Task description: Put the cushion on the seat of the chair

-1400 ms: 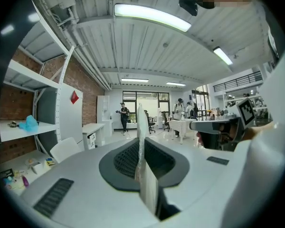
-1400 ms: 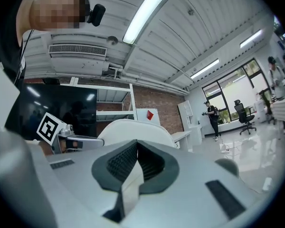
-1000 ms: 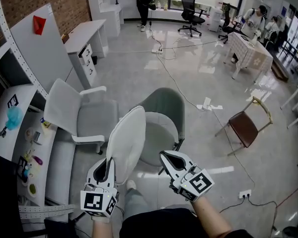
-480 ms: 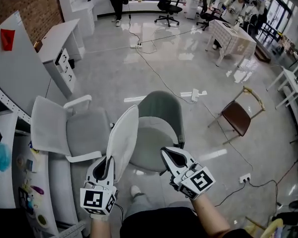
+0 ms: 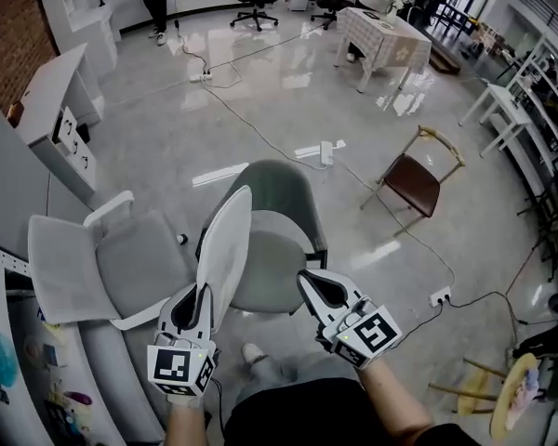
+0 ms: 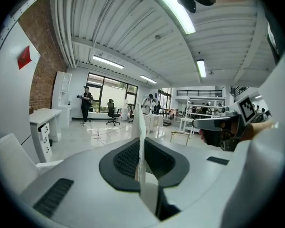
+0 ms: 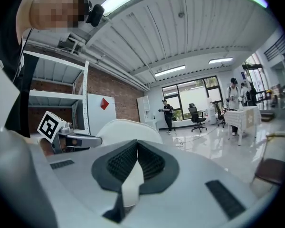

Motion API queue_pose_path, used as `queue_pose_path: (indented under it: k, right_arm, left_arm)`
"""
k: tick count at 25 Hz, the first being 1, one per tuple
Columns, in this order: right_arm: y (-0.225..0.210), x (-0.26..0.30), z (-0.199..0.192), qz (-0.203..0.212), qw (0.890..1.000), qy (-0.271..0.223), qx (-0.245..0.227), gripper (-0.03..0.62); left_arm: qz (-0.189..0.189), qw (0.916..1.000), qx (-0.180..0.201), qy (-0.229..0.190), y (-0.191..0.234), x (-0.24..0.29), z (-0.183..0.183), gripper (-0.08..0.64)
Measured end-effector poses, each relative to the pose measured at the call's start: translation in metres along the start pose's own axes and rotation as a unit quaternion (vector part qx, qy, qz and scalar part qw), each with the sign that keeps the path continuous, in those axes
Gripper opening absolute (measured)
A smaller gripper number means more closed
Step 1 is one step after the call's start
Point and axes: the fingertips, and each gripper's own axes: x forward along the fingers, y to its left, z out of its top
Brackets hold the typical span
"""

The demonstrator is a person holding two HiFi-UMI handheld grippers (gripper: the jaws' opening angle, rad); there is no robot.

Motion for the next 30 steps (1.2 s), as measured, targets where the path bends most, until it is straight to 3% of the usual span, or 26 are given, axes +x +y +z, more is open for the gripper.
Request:
queue_pose_path:
  k: [6, 15, 26, 30]
  right_arm:
    - [-0.019, -0.022, -0.008, -0.040, 0.999, 0.011, 0.009, 0.011]
    - [-0.059, -0.052, -0.010, -0.097, 0.995, -0.010, 0.031, 0.011]
    - [-0.097, -0.086, -0.026, -0.147, 0.988, -0.002, 0.050, 0.011]
    - [-0.106, -0.094, -0.029, -0.156, 0.986, -0.005, 0.059, 0.011]
  left_arm:
    - [-0.049, 0.9987, 0.005, 0.017, -0.030, 0.029, -0.006, 0.037]
    - [-0.096, 0.9947, 0.008, 0.035, -0.072, 0.065, -0.017, 0.037]
    - [-0.104, 0.9919, -0.010, 0.073, -0.100, 0.116, -0.039, 0.037]
    - [-0.100, 0.9915, 0.004, 0.082, -0.110, 0.131, -0.049, 0.037]
